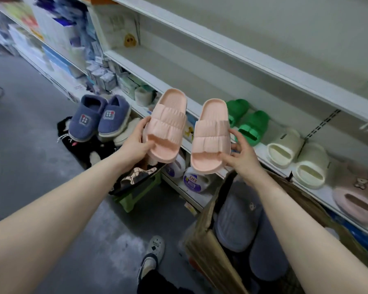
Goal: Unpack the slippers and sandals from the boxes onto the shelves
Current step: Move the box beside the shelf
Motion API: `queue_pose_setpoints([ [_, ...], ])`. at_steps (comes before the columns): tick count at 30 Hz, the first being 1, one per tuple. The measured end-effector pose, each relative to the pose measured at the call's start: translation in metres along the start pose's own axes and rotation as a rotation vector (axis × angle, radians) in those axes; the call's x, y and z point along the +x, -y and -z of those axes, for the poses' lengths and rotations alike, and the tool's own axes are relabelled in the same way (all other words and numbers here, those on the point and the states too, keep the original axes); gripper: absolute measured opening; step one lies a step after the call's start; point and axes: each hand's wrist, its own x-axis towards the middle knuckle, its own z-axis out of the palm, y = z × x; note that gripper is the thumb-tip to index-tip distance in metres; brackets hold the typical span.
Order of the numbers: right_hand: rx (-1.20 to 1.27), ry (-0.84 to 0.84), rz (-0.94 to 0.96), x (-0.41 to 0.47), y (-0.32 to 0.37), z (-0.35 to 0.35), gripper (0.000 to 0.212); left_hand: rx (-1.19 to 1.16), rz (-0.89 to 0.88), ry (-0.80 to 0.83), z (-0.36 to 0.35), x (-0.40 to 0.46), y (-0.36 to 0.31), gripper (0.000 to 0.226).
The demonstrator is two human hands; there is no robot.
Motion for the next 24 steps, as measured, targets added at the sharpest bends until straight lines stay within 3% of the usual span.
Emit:
queue_pose_setpoints([
  [16,-0.116,-0.199,-0.21,0.255,-0.018,-0.047,0.084,0.162,0.125,0.082,0.028,0.287,0.014,0.057],
  [24,-0.198,-0.406,-0.295,0.321,-0.035,-0.076,0.081,0.376,-0.008,0.145,0.028,0.403,0.036,0.058],
])
